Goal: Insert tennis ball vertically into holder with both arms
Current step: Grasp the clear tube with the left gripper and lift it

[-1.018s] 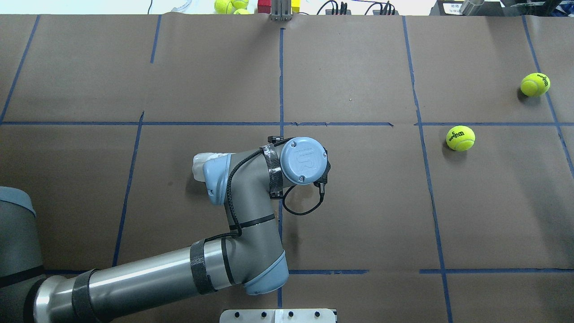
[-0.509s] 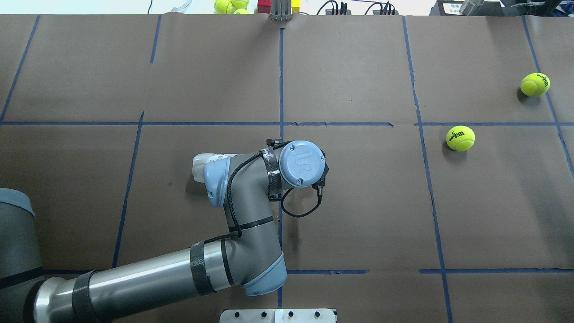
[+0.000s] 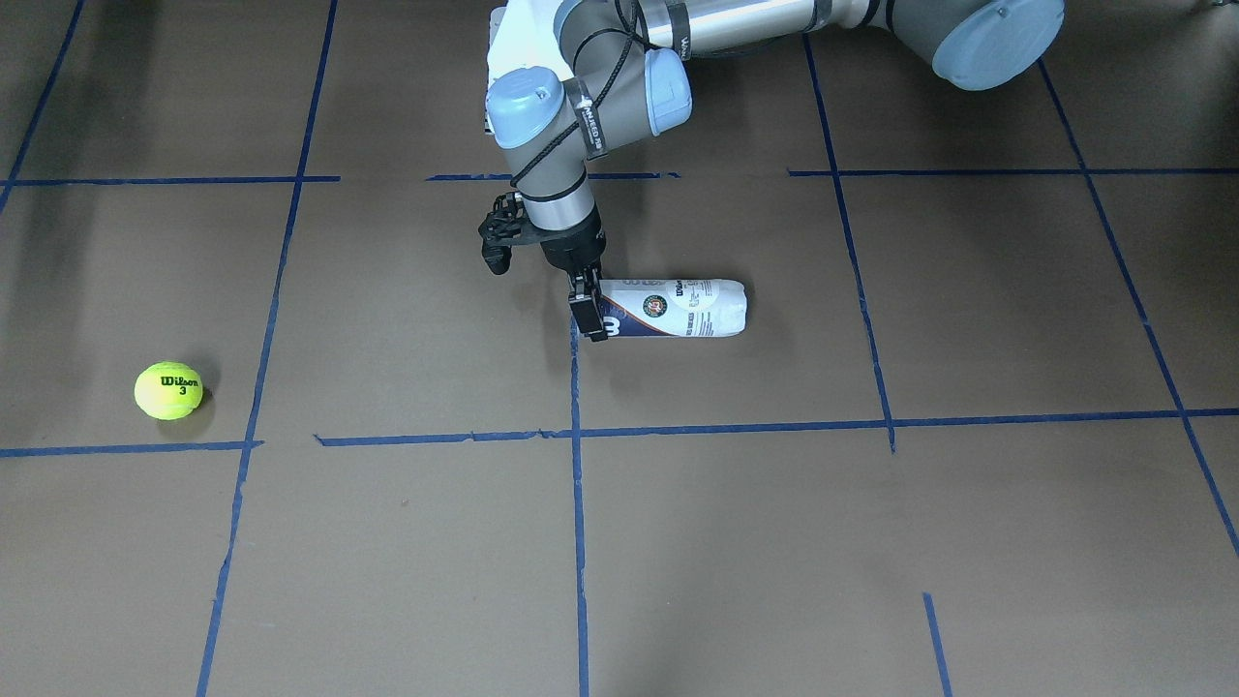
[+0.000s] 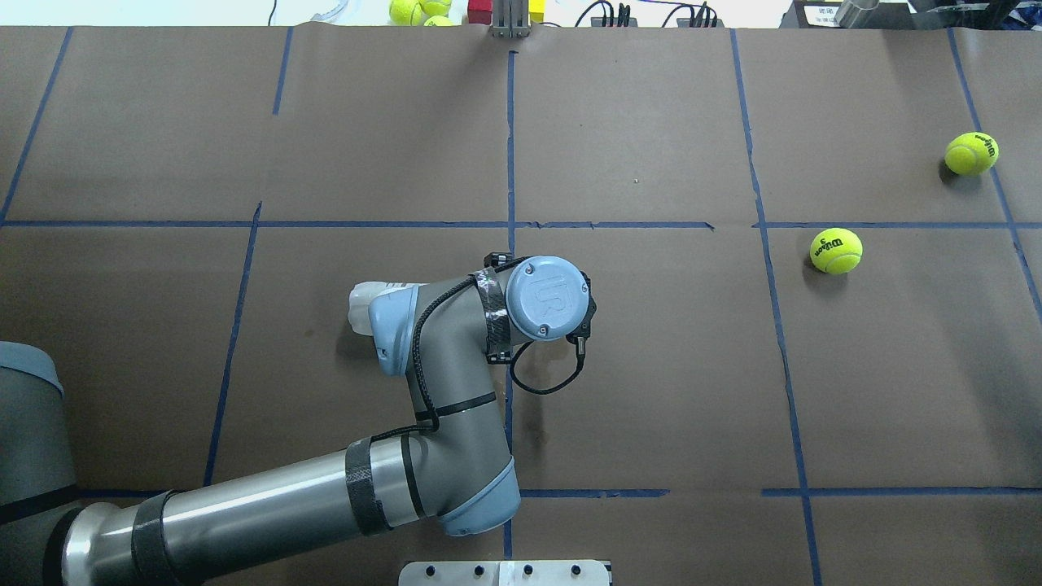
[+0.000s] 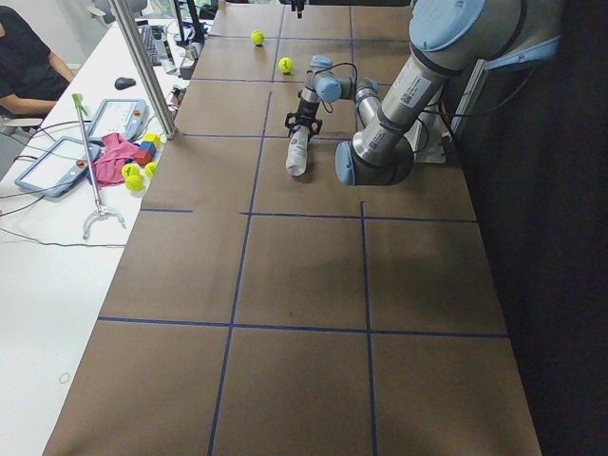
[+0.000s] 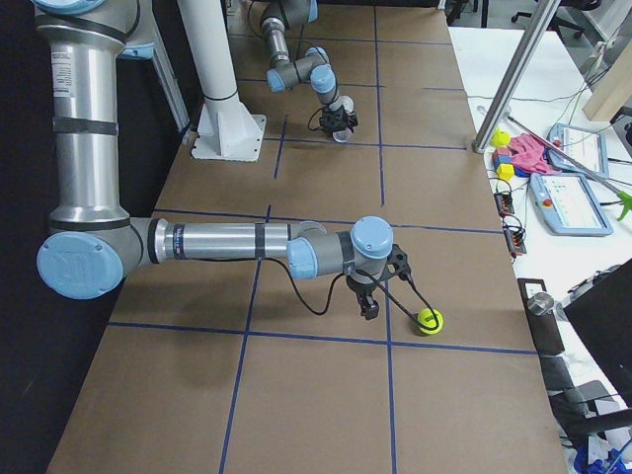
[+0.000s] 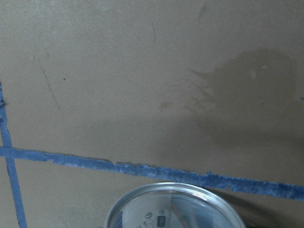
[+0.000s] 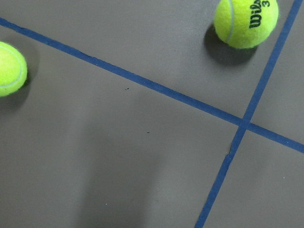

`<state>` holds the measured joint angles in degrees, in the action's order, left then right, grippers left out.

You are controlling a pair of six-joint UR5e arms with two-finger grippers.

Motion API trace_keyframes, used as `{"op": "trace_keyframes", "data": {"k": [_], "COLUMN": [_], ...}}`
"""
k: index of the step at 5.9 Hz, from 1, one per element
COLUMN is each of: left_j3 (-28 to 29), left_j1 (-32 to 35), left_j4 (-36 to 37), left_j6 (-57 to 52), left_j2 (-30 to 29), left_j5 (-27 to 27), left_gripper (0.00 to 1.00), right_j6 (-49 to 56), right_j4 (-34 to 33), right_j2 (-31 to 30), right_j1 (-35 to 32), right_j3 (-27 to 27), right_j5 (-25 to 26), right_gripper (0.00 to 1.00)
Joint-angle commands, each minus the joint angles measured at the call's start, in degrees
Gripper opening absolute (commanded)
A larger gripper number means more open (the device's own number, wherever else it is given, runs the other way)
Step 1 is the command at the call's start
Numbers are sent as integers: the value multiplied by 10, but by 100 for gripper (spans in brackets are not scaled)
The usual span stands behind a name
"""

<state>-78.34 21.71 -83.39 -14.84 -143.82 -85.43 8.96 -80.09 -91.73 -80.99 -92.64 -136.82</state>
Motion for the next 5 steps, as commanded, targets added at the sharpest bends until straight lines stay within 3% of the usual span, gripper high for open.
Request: {"op": "trace_keyframes", "data": {"k": [1,3,5], "left_j3": [-31,-142,-161], "left_j1": [1,11,33], "left_j4": [-6,-13,-235], "left_j6": [1,49,174], "left_j2": [-2,1,5], "left_j5": [0,-2,-7], "left_gripper": [75,74,74], "right_j6": [0,-1,-1], "right_j4": [0,0,0], "right_j2": [0,0,0], "right_j1": [0,0,0], "right_j3": [0,-2,-4], "right_j5": [0,0,-1], "right_gripper": [100,100,100]}}
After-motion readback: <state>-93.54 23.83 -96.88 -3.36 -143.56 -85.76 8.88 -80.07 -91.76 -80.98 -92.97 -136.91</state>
